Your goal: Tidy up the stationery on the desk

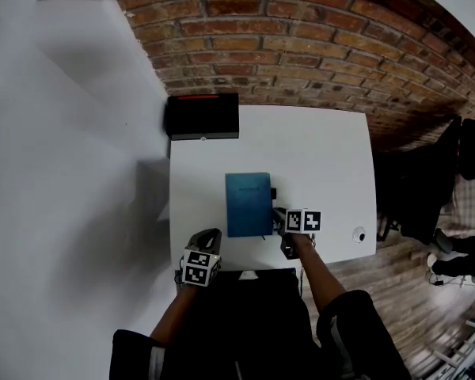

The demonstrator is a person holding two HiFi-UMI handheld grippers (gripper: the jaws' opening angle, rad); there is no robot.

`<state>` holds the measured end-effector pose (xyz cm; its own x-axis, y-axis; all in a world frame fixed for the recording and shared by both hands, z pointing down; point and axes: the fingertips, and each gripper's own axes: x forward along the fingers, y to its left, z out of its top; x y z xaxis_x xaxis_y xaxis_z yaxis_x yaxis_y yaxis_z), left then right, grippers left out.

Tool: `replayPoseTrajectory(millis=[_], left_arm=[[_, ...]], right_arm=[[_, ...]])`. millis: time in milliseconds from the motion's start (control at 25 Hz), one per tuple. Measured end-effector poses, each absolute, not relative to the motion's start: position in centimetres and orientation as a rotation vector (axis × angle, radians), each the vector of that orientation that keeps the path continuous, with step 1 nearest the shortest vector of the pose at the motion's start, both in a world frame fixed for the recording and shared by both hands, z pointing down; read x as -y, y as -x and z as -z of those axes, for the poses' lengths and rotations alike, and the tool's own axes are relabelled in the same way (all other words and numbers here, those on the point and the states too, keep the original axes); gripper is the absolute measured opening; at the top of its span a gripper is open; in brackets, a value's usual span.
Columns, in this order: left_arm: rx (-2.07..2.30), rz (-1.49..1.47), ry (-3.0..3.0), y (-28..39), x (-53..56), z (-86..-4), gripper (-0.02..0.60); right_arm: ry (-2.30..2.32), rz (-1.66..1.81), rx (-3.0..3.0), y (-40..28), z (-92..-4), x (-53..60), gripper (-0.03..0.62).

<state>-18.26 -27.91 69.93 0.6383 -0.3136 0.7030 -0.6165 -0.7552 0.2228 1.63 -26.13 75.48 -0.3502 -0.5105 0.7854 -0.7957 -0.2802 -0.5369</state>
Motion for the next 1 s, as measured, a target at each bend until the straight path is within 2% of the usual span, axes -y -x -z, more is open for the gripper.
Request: replayPoseTrajectory(millis=[640, 1000], left_arm=[[0.711, -0.925, -2.408, 17.5, 27.6, -70.0, 0.023], [0.685, -0.936, -2.414, 17.0, 27.5, -69.9, 0.023]], right_arm=[[-1.603, -1.828, 1.761, -1.6, -75.5, 26.2, 0.075], [-1.619, -1.783, 1.783, -1.6, -75.3, 26.3, 0.077]])
